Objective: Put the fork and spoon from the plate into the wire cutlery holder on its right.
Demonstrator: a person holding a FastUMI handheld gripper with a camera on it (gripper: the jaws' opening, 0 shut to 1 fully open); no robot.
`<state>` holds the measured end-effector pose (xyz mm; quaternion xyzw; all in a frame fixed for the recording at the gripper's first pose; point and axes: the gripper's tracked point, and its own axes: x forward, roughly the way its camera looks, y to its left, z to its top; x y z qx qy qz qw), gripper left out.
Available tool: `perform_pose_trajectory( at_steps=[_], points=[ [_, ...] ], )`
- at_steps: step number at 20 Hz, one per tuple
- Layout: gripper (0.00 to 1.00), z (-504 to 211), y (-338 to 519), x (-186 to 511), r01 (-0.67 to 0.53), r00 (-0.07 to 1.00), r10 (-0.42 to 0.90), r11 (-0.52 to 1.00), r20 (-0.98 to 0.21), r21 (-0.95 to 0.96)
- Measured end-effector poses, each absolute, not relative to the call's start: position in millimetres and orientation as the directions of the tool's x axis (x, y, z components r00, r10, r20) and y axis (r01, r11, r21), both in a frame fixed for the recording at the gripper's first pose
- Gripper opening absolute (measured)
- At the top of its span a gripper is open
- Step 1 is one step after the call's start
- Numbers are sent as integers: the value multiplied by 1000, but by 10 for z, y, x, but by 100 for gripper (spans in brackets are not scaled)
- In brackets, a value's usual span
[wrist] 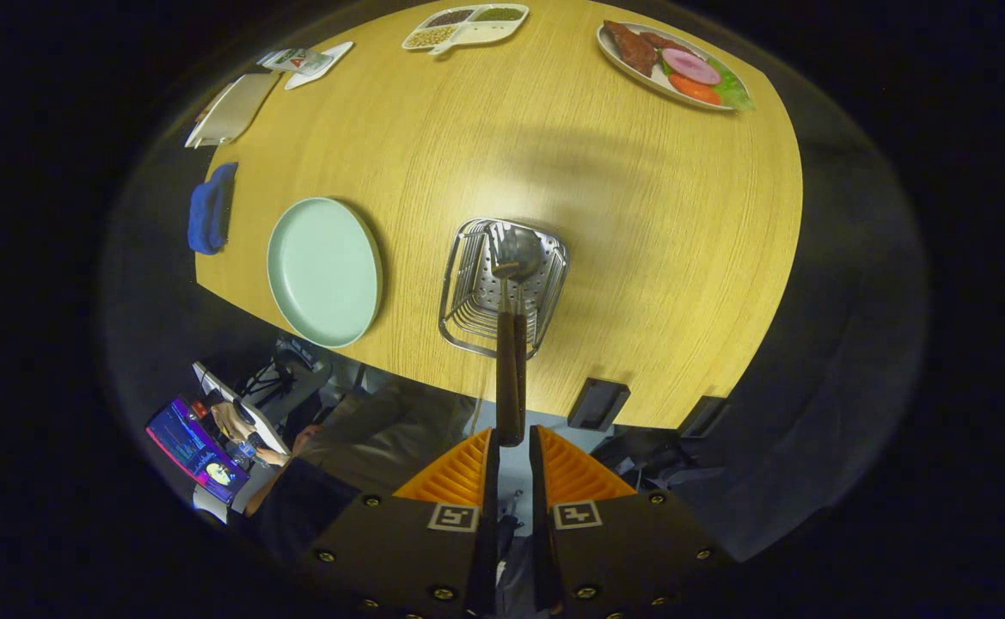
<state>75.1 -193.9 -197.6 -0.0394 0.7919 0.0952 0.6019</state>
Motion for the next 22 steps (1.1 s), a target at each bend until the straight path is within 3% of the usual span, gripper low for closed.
perform_pose_trajectory(
  at_steps=[1,6,12,15,18,22],
  points=[
    [22,-1927,-1958,742,-174,-244,50,980,-968,94],
    [22,-1588,-1863,687,-162,32,67,985,-997,61],
    [22,-1163,-1293,483,-179,364,141,981,-921,79],
    [22,-914,-936,573,-175,609,135,984,-782,33],
    [22,-409,-456,562,-178,810,157,984,-565,19],
    [22,173,-202,434,-100,962,72,991,-264,-92]
  ],
)
